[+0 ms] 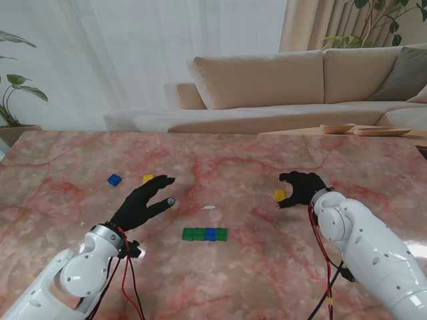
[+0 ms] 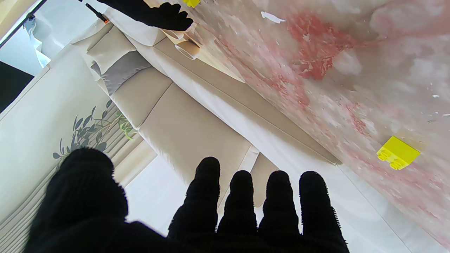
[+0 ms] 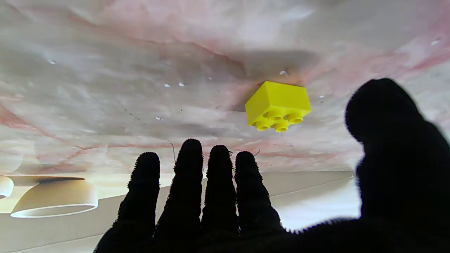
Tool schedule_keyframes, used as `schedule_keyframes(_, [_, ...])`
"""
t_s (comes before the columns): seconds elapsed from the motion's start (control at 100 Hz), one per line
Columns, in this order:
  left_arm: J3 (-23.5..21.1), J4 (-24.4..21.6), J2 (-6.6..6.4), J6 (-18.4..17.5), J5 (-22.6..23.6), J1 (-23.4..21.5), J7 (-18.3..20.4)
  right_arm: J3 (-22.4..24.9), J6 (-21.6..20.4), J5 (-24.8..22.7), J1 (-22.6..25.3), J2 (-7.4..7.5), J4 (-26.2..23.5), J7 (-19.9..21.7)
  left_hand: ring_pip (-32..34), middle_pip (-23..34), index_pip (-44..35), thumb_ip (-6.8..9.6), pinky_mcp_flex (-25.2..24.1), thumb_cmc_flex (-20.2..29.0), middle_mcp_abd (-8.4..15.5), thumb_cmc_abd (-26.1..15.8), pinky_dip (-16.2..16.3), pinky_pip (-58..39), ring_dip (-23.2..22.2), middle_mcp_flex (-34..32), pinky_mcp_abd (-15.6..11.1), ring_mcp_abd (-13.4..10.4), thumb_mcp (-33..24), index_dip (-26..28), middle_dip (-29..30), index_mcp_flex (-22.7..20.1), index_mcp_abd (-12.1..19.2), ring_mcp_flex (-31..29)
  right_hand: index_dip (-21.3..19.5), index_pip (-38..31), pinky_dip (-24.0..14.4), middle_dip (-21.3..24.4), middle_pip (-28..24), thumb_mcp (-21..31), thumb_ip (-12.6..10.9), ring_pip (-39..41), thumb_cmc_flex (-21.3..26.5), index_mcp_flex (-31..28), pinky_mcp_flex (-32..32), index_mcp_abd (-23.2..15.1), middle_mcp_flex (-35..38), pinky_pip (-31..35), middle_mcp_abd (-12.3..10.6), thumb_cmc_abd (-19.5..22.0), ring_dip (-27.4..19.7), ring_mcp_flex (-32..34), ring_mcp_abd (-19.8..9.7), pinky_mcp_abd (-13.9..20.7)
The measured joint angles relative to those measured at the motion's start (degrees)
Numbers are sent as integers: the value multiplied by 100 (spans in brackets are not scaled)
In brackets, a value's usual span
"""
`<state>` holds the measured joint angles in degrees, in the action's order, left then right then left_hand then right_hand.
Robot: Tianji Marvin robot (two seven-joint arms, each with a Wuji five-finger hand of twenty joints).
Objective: Build a two-level staggered structure with toy bricks
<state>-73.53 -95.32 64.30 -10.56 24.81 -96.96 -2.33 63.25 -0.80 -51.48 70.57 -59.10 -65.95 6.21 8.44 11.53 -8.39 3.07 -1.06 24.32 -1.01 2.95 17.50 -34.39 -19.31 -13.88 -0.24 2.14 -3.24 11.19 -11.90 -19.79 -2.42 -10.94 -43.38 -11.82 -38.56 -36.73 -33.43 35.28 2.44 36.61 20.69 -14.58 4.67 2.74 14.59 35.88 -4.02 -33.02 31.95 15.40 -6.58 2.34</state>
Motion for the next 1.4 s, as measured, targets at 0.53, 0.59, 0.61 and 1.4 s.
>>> schedule_keyframes(0.53, [-35,-24,-3,24,18,-22,47,-556,133,369,-470,-98,781,-419,-1,0,0,0,0,18,-1,0,-34,75,1,0,0,0,0,3,0,0,0,0,-1055,-1392,-70,-426,-584,364,122,408,383,-440,70,-578,250,296,-302,112,144,36,-108,9])
schedule_keyframes(0.59, [-37,-30,-5,29,19,-26,60,-566,125,391,-478,-103,807,-442,-1,0,0,0,0,19,-1,0,-71,87,0,0,0,0,0,4,0,0,0,0,-1152,-1461,-70,-479,-635,436,123,432,385,-571,81,-700,386,308,-350,112,178,42,-118,8])
schedule_keyframes(0.61, [-38,-33,-6,32,19,-28,65,-571,118,396,-482,-104,819,-458,-1,0,0,0,0,19,-1,0,-71,114,1,0,0,0,0,4,0,0,0,0,-1166,-1510,-70,-482,-711,464,123,440,385,-584,94,-718,441,322,-367,112,201,62,-129,9])
schedule_keyframes(1.4, [-50,-51,-13,16,43,-45,74,-700,-129,601,-552,-191,1106,-991,-3,0,-3,0,0,106,-12,0,-188,380,1,0,0,0,0,9,0,0,0,0,-923,-2870,-214,-914,-865,1424,799,916,693,-1459,507,-1466,2000,846,-902,-134,488,1035,-322,9])
